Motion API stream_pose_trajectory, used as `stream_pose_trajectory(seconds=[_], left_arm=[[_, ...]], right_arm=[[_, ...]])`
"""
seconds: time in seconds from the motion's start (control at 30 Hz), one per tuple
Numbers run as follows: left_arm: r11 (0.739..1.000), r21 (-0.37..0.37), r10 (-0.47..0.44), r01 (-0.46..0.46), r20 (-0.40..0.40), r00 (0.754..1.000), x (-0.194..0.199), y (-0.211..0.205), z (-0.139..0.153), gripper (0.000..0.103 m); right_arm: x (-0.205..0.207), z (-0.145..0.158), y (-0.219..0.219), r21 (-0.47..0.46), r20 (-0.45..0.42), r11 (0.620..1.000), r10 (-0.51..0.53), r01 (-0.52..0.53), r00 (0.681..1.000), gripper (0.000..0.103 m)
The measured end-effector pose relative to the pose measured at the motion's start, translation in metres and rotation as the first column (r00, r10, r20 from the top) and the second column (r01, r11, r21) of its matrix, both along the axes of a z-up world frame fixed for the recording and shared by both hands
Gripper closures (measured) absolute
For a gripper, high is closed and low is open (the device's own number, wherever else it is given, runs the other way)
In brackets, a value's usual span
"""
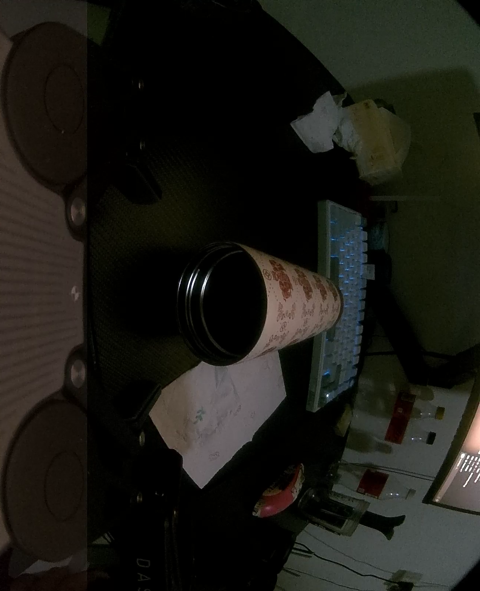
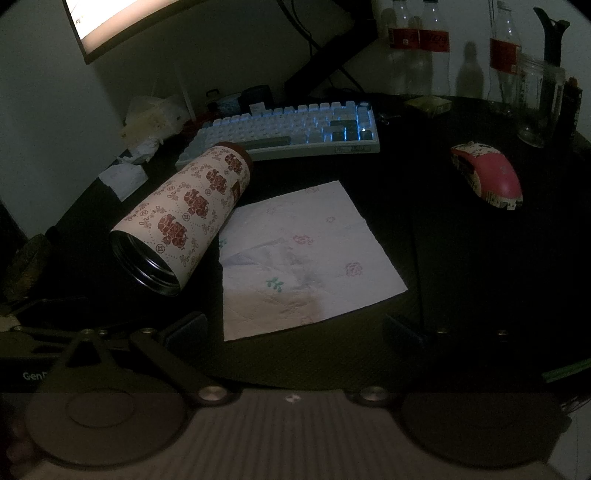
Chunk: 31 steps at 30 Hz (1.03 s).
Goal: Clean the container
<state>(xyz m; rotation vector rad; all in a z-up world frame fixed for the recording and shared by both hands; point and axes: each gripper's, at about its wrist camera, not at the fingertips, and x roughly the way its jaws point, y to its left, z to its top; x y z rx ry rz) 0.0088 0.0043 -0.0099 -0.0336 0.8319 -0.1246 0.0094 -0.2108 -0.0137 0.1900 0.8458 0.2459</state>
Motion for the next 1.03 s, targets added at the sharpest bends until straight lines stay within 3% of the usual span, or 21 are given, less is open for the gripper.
stream_pose_trajectory(seconds=[1.03], left_arm=[[1.000,0.010,0.003,-0.003,-0.001,1.000,0.000,-0.003,-0.001,0.000]], right_arm=[[-0.003,0.000,0.008,-0.008,0.004,1.000,-0.016,0.016,1.000,0.000]])
